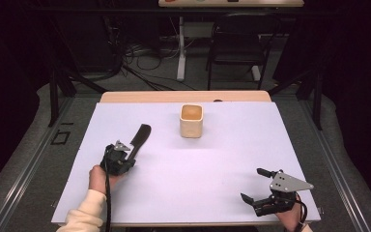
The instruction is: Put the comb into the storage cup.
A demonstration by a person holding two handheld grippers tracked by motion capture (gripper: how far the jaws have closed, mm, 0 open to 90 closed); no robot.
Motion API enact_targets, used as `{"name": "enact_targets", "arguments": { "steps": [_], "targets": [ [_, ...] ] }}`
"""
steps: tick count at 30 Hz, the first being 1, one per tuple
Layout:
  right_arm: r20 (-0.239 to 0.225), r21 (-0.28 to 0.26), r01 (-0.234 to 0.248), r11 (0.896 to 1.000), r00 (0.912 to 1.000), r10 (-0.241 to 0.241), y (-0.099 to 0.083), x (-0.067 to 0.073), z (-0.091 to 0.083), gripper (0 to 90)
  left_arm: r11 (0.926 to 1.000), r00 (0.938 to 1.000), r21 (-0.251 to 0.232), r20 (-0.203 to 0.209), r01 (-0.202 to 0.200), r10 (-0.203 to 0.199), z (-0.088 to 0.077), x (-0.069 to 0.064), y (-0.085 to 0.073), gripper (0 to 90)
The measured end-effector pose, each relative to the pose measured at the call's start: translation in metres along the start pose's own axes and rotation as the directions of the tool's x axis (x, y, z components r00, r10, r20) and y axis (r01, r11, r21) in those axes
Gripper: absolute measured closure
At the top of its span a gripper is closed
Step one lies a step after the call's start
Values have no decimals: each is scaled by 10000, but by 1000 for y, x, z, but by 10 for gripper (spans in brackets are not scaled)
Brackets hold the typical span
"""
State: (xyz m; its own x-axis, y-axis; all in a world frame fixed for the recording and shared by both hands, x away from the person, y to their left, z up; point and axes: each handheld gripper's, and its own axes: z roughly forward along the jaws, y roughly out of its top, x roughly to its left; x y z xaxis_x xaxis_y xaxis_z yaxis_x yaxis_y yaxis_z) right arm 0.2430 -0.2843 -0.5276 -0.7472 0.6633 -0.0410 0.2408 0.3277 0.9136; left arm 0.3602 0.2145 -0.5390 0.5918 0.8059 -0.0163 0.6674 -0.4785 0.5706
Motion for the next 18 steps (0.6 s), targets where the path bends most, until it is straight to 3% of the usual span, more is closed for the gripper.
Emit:
{"name": "enact_targets", "arguments": {
  "steps": [7, 18],
  "targets": [
    [-10, 28, -3, 10000, 10000, 3, 0, 0, 0, 0, 9999, 9999, 122, -102, -28, 29, -1, 3, -1, 890],
    [-1, 46, -3, 10000, 10000, 3, 0, 0, 0, 0, 9994, 9986, 95, -413, 335, -331, -6, 18, -5, 869]
  ]
}}
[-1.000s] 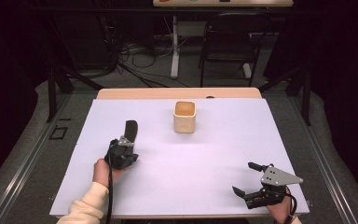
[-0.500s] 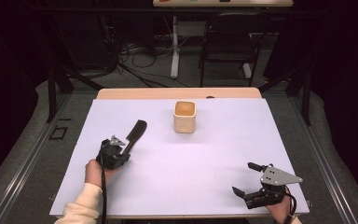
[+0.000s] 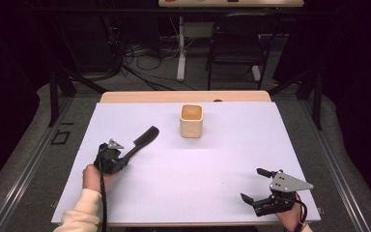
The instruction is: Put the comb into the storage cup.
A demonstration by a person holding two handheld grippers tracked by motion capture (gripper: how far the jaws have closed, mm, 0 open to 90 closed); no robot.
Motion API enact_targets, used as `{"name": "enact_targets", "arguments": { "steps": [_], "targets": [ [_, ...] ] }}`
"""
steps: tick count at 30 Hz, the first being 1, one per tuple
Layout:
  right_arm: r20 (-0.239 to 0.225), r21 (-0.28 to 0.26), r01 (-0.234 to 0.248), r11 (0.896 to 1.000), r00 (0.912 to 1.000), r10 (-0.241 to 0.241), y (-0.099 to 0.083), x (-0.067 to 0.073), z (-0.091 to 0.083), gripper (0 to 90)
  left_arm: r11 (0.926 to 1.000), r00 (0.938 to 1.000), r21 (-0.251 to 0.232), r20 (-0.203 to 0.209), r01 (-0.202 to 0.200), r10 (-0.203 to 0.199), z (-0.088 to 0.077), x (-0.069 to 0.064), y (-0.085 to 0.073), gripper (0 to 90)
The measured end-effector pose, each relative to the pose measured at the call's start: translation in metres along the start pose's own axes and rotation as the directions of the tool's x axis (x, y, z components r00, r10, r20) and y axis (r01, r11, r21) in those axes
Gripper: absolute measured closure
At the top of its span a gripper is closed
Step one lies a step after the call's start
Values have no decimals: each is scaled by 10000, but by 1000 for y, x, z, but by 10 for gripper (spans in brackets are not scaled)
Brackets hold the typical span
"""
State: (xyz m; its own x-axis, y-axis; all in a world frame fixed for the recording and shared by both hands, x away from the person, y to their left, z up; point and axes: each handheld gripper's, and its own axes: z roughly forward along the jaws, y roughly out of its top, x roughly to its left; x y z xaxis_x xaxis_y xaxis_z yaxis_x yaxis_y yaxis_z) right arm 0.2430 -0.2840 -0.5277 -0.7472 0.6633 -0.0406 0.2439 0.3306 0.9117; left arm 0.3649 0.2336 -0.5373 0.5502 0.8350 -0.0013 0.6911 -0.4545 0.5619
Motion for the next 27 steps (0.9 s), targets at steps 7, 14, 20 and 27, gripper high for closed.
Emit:
{"name": "enact_targets", "arguments": {
  "steps": [7, 14, 20, 27],
  "targets": [
    [-49, -68, -57, 10000, 10000, 57, 0, -1, 0, 0, 9999, 9992, -139, 382, -71, 76, -9, -2, 4, 799],
    [-88, -89, -103, 9999, 9999, 102, 0, 0, 0, 0, 9991, 9985, -388, 524, -162, 182, -17, -3, 10, 575],
    [-138, 17, -148, 9999, 9998, 148, 0, 0, 2, 0, 9982, 9952, -115, 784, -581, 588, -15, 1, 16, 253],
    [-178, 3, -229, 9997, 9996, 229, -1, -1, 3, 0, 9966, 9924, -317, 949, -759, 786, -9, 7, 19, 48]
  ]
}}
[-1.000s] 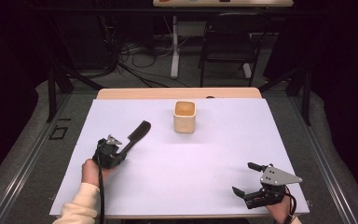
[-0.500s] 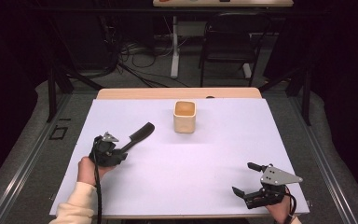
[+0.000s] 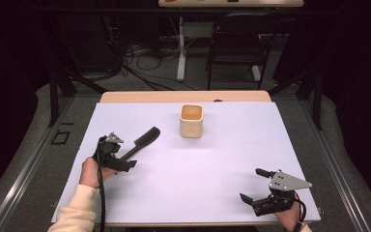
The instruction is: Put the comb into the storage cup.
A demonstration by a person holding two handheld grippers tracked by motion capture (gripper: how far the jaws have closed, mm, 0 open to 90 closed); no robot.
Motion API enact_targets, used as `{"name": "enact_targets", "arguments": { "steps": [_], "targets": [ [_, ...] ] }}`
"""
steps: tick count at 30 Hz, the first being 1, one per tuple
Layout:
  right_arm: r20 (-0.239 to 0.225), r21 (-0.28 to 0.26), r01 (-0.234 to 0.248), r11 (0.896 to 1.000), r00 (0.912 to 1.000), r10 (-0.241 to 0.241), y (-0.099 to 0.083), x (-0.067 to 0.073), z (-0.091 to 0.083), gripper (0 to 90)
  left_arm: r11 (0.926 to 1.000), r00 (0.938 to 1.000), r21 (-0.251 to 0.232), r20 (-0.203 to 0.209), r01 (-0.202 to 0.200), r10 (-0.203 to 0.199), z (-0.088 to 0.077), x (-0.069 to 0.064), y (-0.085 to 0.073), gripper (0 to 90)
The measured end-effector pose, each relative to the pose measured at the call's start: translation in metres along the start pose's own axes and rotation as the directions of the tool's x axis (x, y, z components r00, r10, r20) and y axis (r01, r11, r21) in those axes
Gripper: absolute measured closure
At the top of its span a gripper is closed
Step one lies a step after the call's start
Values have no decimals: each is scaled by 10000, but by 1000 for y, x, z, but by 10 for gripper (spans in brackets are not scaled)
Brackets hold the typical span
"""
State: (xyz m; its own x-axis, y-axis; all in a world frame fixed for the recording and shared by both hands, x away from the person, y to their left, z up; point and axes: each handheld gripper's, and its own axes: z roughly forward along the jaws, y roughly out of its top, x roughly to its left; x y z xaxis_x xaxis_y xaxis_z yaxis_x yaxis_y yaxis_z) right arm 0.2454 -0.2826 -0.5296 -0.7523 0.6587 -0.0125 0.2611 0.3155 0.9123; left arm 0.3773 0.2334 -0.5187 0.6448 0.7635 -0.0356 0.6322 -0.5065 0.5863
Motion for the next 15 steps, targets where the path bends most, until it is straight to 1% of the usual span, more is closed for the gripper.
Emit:
{"name": "enact_targets", "arguments": {
  "steps": [2, 3, 4, 6, 9, 12, 15],
  "targets": [
    [-7, 55, -13, 10000, 10000, 13, 0, 0, 0, 0, 10000, 10000, 61, -36, -1, 1, 1, 0, 2, 35],
    [-12, 41, -8, 10000, 10000, 8, 0, 0, 0, 0, 9999, 10000, 72, -28, -73, 74, 1, 1, 3, 2],
    [-12, 41, -8, 10000, 10000, 8, 0, 0, 0, 0, 10000, 10000, 78, -42, -14, 14, 1, 1, 4, 2],
    [11, 100, 15, 9999, 10000, -15, 0, 0, 1, 0, 9999, 10000, 160, -42, -59, 60, 1, 3, 8, 0],
    [-5, 128, -99, 9999, 10000, 99, 0, 0, 2, 0, 9998, 10000, 171, -25, -69, 70, 1, 6, 11, 0],
    [31, 146, -64, 9999, 10000, 63, 0, 0, 2, 0, 9989, 10000, 477, -26, -39, 40, 4, 10, 15, 0],
    [77, 169, -59, 9998, 10000, 58, 0, 0, 2, 0, 9956, 9998, 928, -168, -117, 134, 8, 13, 21, 4]
  ]
}}
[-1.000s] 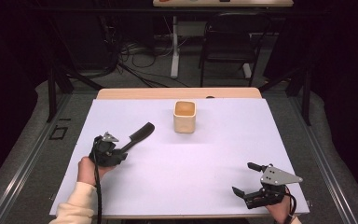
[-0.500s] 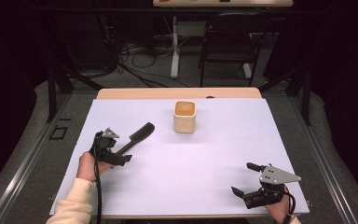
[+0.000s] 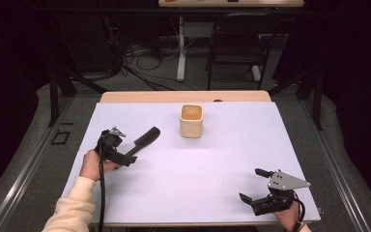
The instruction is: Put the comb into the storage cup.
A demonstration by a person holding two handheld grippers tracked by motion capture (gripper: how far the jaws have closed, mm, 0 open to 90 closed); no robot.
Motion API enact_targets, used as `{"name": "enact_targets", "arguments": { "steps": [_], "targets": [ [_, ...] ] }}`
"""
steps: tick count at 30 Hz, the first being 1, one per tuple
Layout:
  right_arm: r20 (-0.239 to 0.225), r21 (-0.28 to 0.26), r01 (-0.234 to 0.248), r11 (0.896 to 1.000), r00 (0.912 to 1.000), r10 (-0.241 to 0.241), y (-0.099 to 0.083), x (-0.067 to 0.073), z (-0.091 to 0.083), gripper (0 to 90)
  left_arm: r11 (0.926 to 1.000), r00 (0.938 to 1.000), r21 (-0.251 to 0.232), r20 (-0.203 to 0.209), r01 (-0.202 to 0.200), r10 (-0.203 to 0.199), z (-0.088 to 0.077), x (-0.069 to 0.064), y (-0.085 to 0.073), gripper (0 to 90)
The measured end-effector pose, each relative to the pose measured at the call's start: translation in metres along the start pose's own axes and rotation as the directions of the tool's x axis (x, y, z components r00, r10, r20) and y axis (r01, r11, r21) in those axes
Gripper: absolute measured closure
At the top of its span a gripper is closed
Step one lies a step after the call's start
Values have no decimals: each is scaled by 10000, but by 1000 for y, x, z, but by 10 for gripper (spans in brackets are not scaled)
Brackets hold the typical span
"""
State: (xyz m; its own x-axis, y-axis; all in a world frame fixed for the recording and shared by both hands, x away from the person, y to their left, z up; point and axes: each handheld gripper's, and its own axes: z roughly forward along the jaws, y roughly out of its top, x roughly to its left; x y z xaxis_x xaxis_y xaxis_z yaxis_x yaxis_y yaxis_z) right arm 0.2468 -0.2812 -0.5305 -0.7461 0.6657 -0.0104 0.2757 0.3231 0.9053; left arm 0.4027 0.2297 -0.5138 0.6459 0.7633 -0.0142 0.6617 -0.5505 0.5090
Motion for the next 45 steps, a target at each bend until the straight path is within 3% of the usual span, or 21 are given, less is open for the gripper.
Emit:
{"name": "enact_targets", "arguments": {
  "steps": [2, 6, 10, 12, 13, 14, 19, 23, 26, 37, 45],
  "targets": [
    [-7, 11, -17, 10000, 10000, 17, 0, 0, 1, 0, 9994, 9999, 306, -65, -146, 148, 2, 1, 4, 28],
    [-14, 121, 27, 9999, 10000, -26, -1, 0, 2, 0, 9952, 9996, 956, -122, -223, 236, 7, 2, 12, 197],
    [-26, 143, 32, 9999, 10000, -32, -1, 0, 3, 0, 9901, 9991, 1363, -202, -349, 380, 11, 1, 19, 268],
    [-26, 136, 26, 9999, 10000, -26, -1, 0, 3, 0, 9856, 9992, 1656, -150, -346, 376, 14, 2, 22, 314],
    [-2, 143, 32, 9999, 10000, -31, -1, 0, 3, 0, 9826, 9989, 1807, -132, -423, 455, 15, 2, 24, 385],
    [-2, 143, 32, 9999, 10000, -31, -1, 0, 3, 0, 9807, 9989, 1914, -186, -393, 436, 17, 2, 25, 385],
    [11, 149, 55, 9999, 10000, -55, -1, 0, 3, 0, 9745, 9984, 2177, -49, -535, 560, 23, 3, 32, 497],
    [-11, 210, 36, 9998, 10000, -36, -1, 0, 3, 0, 9629, 9967, 2609, -234, -685, 773, 29, 1, 37, 572],
    [24, 244, 51, 9997, 10000, -52, -1, 0, 3, 0, 9613, 9969, 2665, -179, -692, 767, 32, 1, 40, 624],
    [25, 259, 5, 9997, 10000, -6, -2, -1, 3, 0, 9470, 9932, 3042, -203, -1033, 1149, 42, -1, 47, 687],
    [13, 276, 20, 9996, 10000, -20, -2, -1, 3, 0, 9468, 9930, 3049, -231, -1030, 1155, 43, -2, 48, 718]
  ]
}}
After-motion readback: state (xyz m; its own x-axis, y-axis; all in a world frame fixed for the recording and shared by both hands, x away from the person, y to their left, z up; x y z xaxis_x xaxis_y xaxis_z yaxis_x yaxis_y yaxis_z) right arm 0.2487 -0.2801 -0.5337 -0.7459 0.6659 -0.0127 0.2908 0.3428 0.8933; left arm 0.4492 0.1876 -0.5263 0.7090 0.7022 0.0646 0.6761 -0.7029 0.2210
